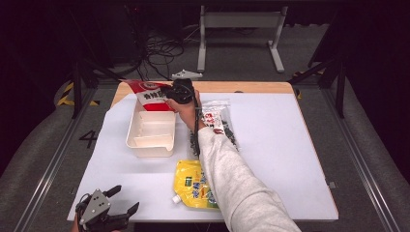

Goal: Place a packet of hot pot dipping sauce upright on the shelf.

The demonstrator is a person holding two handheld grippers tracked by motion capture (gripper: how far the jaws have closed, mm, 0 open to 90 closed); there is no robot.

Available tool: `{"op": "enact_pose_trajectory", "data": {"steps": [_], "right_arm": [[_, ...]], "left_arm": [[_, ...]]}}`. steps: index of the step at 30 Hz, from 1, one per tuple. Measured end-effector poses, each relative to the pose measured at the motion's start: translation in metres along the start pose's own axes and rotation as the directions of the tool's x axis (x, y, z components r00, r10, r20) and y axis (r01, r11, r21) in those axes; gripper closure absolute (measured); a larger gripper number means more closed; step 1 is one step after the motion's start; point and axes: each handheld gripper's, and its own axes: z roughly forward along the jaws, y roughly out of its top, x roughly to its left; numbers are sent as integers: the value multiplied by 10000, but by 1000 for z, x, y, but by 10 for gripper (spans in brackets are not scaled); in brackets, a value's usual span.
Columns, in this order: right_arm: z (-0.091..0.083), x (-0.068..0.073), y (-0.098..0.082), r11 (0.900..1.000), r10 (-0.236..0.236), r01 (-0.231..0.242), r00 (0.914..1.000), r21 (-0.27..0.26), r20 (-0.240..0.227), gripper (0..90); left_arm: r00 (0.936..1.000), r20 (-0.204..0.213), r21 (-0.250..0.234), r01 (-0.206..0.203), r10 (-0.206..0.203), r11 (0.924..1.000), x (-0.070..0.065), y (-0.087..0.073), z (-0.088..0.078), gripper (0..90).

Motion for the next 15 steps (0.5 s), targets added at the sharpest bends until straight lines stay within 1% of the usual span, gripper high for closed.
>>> {"op": "enact_pose_trajectory", "data": {"steps": [1,2,3,4,5,6,7,8,9,10,11,12,13,14,15], "right_arm": [[0,-2,0,9998,29,-31,10000,179,87,661],[-1,-3,0,9997,71,-73,9999,235,88,668],[-4,-6,1,9996,120,-119,9999,247,-12,665],[-7,-10,1,9995,209,-208,9998,228,-45,637],[-9,-13,1,9990,251,-248,9996,375,-88,594],[-9,-16,0,9970,325,-304,9991,715,-286,560],[-10,-19,-2,9934,205,-168,9993,1138,-312,547],[-11,-20,-4,9919,34,-5,9997,1274,-227,574],[-13,-23,-7,9900,-15,78,9990,1407,-449,602],[-14,-24,-9,9871,-69,143,9989,1592,-471,642],[-14,-26,-12,9839,-117,230,9978,1774,-646,682],[-14,-26,-12,9839,-117,230,9978,1774,-646,682],[-14,-27,-14,9807,-67,238,9961,1940,-882,711],[-13,-25,-17,9747,-236,446,9949,2192,-976,747],[-13,-24,-17,9739,-294,508,9947,2214,-990,763]], "left_arm": [[10000,12,2,4,-4,10000,0,0,0,182],[10000,10,4,55,-55,10000,0,0,0,182],[10000,18,4,57,-57,10000,0,0,0,182],[10000,20,-5,57,-57,10000,0,-1,1,182],[10000,8,24,35,-35,10000,0,-1,1,181],[10000,7,49,32,-32,10000,0,-1,2,181],[10000,26,79,34,-34,10000,0,-1,2,181],[10000,11,101,14,-14,9999,0,-1,2,181],[10000,17,101,26,-27,9999,0,-1,2,181],[10000,-3,106,39,-39,9999,0,-1,2,181],[10000,0,111,43,-43,9999,0,-1,2,181],[10000,0,111,43,-43,9999,0,-1,2,181],[10000,26,135,-52,52,9999,0,0,2,181],[10000,45,142,15,-15,9999,0,0,3,181],[10000,60,182,-44,43,9998,0,0,3,181]]}}
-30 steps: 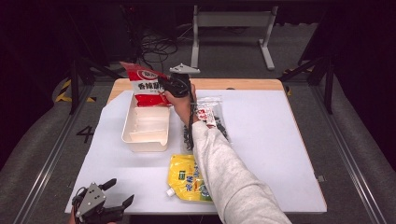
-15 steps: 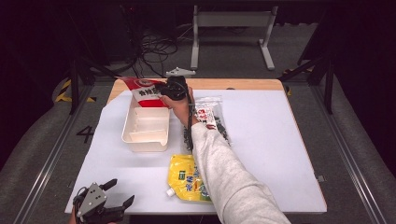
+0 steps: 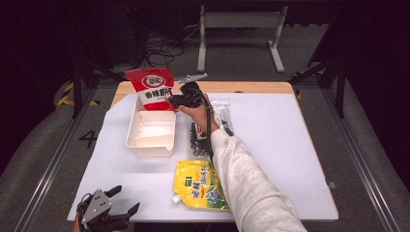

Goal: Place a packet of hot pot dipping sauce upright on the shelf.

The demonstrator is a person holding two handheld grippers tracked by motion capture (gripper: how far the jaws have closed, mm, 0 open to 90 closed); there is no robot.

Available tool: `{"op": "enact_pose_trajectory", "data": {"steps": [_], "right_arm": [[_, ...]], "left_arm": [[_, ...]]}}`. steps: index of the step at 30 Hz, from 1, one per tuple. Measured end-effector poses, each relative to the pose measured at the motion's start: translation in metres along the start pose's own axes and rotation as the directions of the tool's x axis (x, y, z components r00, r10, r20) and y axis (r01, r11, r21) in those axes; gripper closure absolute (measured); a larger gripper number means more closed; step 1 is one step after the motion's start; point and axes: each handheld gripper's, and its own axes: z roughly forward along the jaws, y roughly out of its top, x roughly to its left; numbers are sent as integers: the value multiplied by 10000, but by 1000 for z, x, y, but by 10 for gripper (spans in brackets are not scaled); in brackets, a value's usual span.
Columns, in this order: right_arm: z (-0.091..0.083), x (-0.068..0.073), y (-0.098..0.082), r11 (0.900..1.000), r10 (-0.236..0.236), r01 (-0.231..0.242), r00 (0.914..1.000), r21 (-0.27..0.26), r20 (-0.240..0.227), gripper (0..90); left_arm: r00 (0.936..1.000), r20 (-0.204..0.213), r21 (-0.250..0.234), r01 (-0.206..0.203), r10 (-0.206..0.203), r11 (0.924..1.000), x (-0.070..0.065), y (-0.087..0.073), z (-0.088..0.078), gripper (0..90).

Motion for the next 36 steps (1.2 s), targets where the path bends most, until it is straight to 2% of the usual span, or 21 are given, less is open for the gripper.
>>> {"op": "enact_pose_trajectory", "data": {"steps": [4,9,17,22,24,25,27,29,31,32,33,36], "right_arm": [[5,0,-3,9990,193,-176,9990,406,-410,815],[6,0,-6,9982,362,-340,9984,504,-437,823],[9,5,-4,9963,103,-95,9999,860,-89,831],[11,6,-4,9951,120,-119,9999,983,-9,834],[14,7,-5,9918,66,-79,9999,1278,101,837],[19,9,-7,9865,-85,25,9993,1636,357,843],[20,9,-8,9868,-16,-42,9994,1617,359,843],[19,5,-8,9874,23,-49,9999,1581,165,837],[18,7,-8,9877,65,-100,9997,1561,230,827],[16,7,-9,9885,115,-154,9996,1502,269,803],[14,7,-9,9902,112,-169,9991,1385,416,728],[3,7,-9,9934,19,-96,9977,1145,673,684]], "left_arm": [[10000,28,26,-67,67,10000,0,0,1,181],[10000,82,-10,-2,2,10000,1,0,0,181],[9996,239,-9,-151,151,9999,-2,2,2,181],[9995,248,20,-186,185,9998,-2,3,4,180],[9994,295,29,-166,165,9999,-2,3,5,181],[9994,289,33,-198,196,9998,-2,4,5,179],[9993,280,6,-257,257,9997,-2,4,5,179],[9992,327,-10,-225,225,9997,-2,4,5,178],[9993,318,-17,-214,214,9998,-1,4,6,178],[9993,345,-44,-173,175,9998,0,4,6,178],[9992,349,-66,-182,184,9998,0,5,6,178],[9991,376,-72,-212,214,9997,-1,6,6,178]]}}
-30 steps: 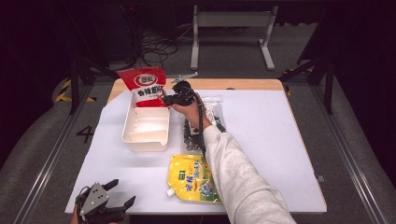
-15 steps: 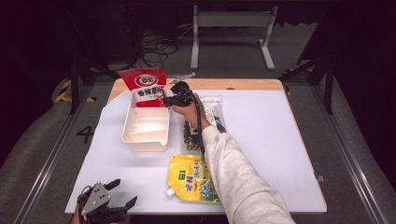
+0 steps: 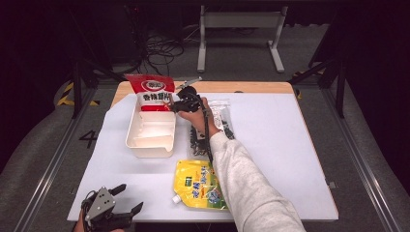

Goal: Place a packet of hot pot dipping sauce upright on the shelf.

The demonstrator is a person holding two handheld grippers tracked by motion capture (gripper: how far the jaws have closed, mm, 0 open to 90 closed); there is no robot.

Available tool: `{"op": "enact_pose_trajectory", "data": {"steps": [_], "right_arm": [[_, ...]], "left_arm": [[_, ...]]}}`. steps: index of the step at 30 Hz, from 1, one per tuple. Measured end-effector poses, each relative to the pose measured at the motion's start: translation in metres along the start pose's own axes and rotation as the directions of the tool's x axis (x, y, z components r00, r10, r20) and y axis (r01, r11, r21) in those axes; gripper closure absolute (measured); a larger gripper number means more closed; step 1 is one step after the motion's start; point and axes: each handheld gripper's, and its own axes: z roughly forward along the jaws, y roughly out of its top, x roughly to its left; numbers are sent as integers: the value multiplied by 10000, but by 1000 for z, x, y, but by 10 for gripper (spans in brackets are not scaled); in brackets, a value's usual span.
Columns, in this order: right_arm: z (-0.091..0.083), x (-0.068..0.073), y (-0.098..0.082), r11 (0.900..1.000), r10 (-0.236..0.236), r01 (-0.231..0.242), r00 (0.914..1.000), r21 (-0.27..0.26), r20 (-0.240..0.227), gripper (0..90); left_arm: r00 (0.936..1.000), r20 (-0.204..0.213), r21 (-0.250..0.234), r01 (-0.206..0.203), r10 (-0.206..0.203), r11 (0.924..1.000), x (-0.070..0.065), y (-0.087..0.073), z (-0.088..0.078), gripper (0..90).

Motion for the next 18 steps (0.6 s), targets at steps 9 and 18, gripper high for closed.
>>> {"op": "enact_pose_trajectory", "data": {"steps": [9,18], "right_arm": [[-45,7,-7,9959,-845,851,9962,-293,213,671],[-113,10,-33,9839,-1662,1671,9859,-627,189,638]], "left_arm": [[9992,376,131,-99,94,9999,-7,7,8,178],[9968,784,169,-189,175,9997,-17,19,22,181]]}}
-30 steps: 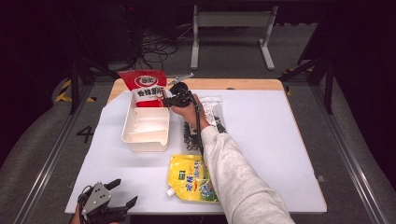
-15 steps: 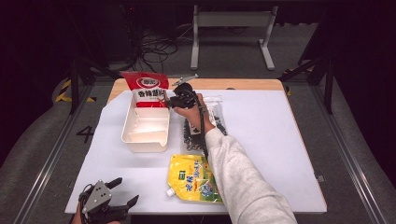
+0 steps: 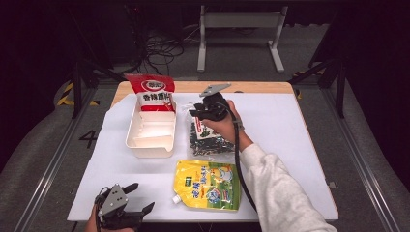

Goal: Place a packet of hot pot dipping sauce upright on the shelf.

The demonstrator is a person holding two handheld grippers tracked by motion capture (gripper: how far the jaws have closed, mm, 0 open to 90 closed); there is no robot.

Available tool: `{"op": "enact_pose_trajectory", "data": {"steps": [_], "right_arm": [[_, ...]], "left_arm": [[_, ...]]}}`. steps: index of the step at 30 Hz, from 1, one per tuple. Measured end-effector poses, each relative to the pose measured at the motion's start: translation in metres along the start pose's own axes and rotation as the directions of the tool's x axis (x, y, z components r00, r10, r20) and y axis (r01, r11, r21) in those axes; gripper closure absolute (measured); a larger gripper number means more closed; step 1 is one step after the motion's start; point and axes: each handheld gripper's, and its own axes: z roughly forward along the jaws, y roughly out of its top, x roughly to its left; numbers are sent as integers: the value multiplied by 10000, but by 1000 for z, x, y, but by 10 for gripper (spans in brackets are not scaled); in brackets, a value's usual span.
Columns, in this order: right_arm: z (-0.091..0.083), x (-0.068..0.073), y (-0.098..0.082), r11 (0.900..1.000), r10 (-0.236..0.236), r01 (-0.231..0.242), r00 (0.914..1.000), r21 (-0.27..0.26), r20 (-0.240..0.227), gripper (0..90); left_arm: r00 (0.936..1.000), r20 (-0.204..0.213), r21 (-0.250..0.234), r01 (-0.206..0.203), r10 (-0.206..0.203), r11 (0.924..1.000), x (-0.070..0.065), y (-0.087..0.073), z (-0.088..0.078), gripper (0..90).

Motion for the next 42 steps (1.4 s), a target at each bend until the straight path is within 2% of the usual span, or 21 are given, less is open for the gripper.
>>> {"op": "enact_pose_trajectory", "data": {"steps": [3,4,5,6,8,11,15,19,23,24,26,28,29,33,36,39,40,42], "right_arm": [[-14,-1,-9,10000,-11,11,10000,-97,-14,612],[-25,-1,-18,9994,-157,164,9996,-298,216,610],[-32,-2,-24,9988,-143,150,9998,-469,144,610],[-41,-4,-32,9981,-2,7,10000,-624,84,609],[-53,-7,-46,9980,55,-42,9998,-633,215,602],[-68,-9,-68,9986,136,-122,9995,-521,272,589],[-82,-8,-91,9989,117,-104,9996,-451,272,571],[-88,-13,-113,9987,473,-464,9979,-204,440,534],[-91,-17,-129,9965,826,-829,9957,49,427,507],[-92,-18,-134,9948,1012,-1015,9946,126,228,502],[-92,-18,-142,9928,1148,-1153,9932,332,167,505],[-90,-16,-151,9882,1419,-1411,9898,593,-97,506],[-89,-15,-154,9883,1343,-1337,9909,739,-28,503],[-94,-11,-158,9891,1269,-1258,9919,767,-93,508],[-99,-8,-161,9881,1367,-1340,9901,749,-324,529],[-99,-3,-165,9887,1207,-1181,9924,922,-236,533],[-100,0,-166,9917,871,-870,9962,949,33,550],[-101,0,-166,9949,539,-550,9984,847,160,559]], "left_arm": [[10000,-58,-37,-57,57,10000,-2,3,4,188],[10000,-42,-17,-56,56,10000,-3,4,6,188],[9997,0,48,-240,240,9997,-3,5,8,188],[9998,50,74,-196,195,9998,-4,6,9,190],[9998,188,114,-69,67,9999,-3,6,12,190],[9996,273,206,-89,84,9997,-3,8,16,190],[9987,433,311,-299,285,9991,-4,12,22,190],[9980,561,365,-326,306,9988,-8,16,29,189],[9966,643,424,-550,522,9976,-10,19,34,184],[9963,646,436,-602,573,9972,-10,19,34,185],[9958,681,428,-649,619,9970,-10,20,35,184],[9956,660,412,-696,668,9967,-10,20,35,185],[9958,674,393,-651,624,9971,-11,20,35,185],[9946,708,419,-796,765,9959,-11,20,35,185],[9942,716,423,-830,799,9956,-11,20,35,185],[9942,713,442,-842,809,9955,-12,20,35,184],[9942,720,460,-834,800,9955,-13,21,36,185],[9941,754,471,-820,783,9955,-12,21,37,185]]}}
